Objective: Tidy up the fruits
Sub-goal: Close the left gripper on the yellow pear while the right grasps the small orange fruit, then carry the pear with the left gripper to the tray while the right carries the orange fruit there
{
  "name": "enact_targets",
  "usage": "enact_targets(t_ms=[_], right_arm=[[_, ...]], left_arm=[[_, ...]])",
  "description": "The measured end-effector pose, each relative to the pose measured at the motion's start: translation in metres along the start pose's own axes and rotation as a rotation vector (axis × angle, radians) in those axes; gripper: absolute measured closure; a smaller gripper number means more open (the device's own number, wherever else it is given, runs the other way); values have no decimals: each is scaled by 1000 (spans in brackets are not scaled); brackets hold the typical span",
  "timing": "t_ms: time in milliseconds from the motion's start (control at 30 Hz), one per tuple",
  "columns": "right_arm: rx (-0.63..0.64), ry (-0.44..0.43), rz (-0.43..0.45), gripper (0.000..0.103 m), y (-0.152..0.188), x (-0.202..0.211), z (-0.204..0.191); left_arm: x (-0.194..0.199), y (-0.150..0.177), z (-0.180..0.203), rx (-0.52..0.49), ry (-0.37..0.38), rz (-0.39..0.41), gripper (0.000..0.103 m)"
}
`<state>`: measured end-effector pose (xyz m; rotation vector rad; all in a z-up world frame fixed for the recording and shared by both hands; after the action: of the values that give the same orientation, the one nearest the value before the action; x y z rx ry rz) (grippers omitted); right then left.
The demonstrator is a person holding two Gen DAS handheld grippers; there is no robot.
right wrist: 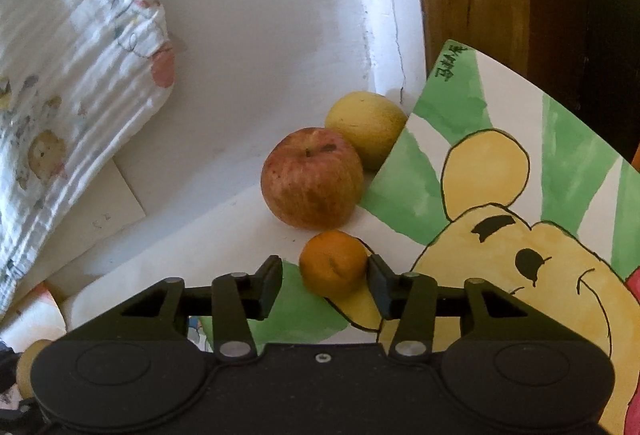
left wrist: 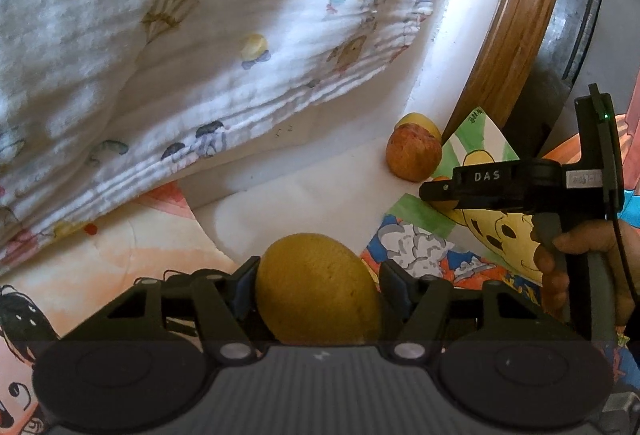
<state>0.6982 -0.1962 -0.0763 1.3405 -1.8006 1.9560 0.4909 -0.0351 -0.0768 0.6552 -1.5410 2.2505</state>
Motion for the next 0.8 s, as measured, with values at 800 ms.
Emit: enact_targets(t_ms=[800], right_arm=[[77, -132, -3, 64, 14, 58, -73]], left_arm=[[22, 5, -14, 56, 83, -20, 42]])
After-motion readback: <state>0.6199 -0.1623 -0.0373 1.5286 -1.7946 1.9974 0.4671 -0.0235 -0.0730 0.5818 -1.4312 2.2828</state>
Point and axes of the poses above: each gripper's, at about its wrist camera, not at the fingertips, and x roughly against the way its jaws point, z to its right, y to its underside, the point moved 6 cm from there along -x, roughly the way its jaws point, and after that the axes turned 2 degrees about y, right-handed, at the moved point
